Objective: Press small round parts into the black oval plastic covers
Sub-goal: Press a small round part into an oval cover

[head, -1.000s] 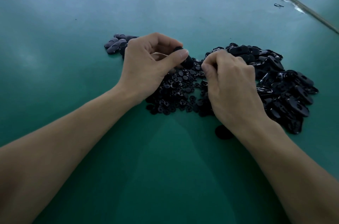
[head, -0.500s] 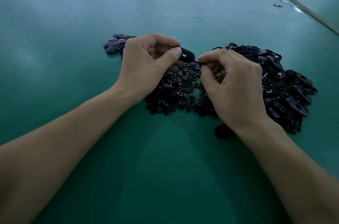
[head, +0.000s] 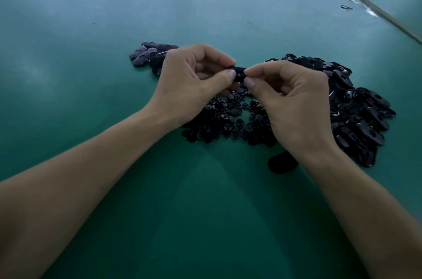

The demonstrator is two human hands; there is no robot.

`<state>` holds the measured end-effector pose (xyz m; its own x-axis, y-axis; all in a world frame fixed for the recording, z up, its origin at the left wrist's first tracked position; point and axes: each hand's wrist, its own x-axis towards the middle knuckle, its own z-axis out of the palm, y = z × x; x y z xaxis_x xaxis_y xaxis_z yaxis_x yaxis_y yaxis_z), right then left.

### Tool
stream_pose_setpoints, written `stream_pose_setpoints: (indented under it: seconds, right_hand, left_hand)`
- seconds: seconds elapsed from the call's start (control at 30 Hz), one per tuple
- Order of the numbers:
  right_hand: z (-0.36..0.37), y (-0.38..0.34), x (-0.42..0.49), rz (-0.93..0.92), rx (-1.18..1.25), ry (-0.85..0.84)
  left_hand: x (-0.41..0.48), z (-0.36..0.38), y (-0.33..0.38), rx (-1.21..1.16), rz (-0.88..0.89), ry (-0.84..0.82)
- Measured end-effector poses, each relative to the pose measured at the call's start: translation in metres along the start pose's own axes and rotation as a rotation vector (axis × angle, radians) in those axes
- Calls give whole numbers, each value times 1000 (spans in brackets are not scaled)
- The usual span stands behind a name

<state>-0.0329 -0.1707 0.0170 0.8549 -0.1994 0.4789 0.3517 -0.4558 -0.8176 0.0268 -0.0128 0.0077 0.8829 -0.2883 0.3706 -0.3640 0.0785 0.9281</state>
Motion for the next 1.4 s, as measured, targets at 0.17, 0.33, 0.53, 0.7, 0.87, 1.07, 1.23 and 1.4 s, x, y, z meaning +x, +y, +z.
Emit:
stream_pose_setpoints:
  seconds: [0.17, 0.33, 0.53, 0.7, 0.87, 1.07, 1.23, 1.4]
  right_hand:
    - [0, 1, 0, 60, 9, 8]
    - [0, 2, -1, 104, 14, 4]
    - [2, 3, 0, 60, -24, -2]
    - [3, 2, -1, 45, -42, 13]
    - [3, 2, -1, 41, -43, 34]
    - [3, 0, -2, 41, -45, 21]
    - [5, -1, -2, 33, -108, 73]
    - [5, -2, -3, 35, -112, 64]
  left_hand:
    - [-2, 2, 1, 38, 35, -10]
    - [-2, 1, 0, 61, 36, -15]
    - [-2, 2, 0, 119, 66, -25]
    - [-2, 2, 0, 99, 64, -29]
    - [-1, 2, 0, 82, 58, -31]
    - [-1, 2, 1, 82, 54, -35]
    - [-2, 4, 0, 107, 60, -44]
    - [-3, 4, 1, 141, 87, -46]
